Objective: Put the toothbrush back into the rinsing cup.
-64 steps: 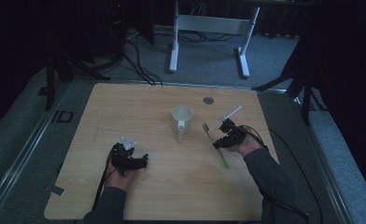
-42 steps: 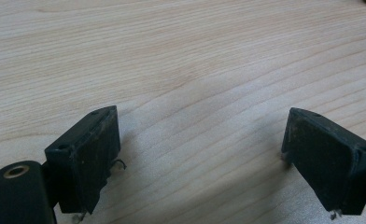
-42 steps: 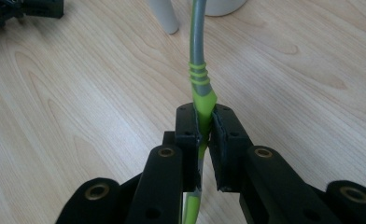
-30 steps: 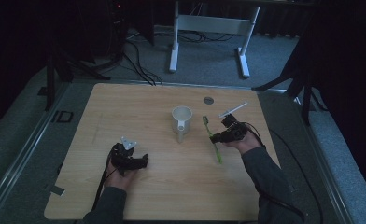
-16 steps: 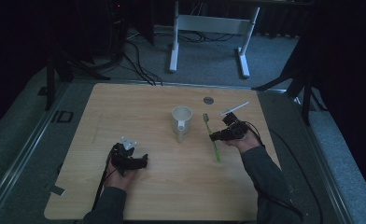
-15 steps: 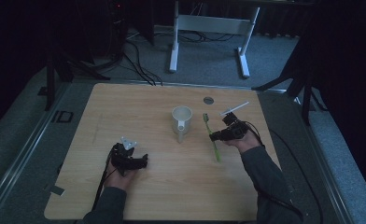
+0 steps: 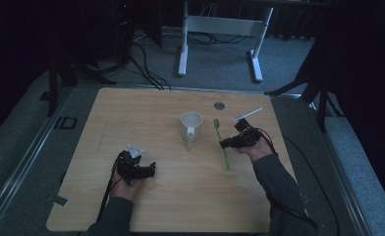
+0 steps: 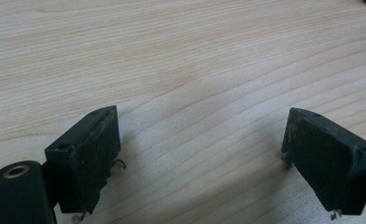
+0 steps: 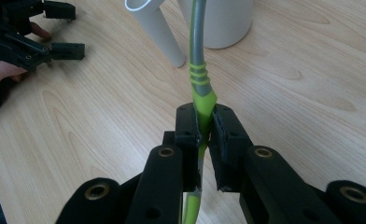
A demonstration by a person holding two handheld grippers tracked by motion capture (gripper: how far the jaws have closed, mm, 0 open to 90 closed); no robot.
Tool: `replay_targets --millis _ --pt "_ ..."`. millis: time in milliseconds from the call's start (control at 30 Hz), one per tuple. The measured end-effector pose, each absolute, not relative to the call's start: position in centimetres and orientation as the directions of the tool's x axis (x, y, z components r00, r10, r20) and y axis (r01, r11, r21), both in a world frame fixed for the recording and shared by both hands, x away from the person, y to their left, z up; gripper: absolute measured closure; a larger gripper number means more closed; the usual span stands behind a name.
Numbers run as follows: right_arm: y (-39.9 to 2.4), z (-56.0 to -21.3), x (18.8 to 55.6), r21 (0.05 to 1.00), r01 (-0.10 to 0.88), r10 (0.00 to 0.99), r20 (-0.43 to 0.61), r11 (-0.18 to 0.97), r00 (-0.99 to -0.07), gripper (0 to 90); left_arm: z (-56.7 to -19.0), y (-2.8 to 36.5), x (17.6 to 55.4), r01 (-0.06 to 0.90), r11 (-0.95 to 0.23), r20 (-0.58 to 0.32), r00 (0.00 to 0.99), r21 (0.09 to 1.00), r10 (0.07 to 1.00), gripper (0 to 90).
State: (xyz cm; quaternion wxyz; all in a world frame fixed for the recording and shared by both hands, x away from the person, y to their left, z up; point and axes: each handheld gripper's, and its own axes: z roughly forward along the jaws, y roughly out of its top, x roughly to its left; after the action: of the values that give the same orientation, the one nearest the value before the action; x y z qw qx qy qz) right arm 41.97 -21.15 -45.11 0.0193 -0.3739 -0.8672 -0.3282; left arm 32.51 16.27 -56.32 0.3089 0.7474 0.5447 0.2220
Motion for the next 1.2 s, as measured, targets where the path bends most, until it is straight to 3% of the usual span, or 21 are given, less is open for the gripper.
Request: replay_targets --millis 1200 --pt "-21.0 -44.39 42.2 0.641 0.656 0.632 0.326 0.399 -0.703 81.9 -56.31 16.27 32.5 0.678 -0.216 -0.004 0.307 0.703 0.952 12.0"
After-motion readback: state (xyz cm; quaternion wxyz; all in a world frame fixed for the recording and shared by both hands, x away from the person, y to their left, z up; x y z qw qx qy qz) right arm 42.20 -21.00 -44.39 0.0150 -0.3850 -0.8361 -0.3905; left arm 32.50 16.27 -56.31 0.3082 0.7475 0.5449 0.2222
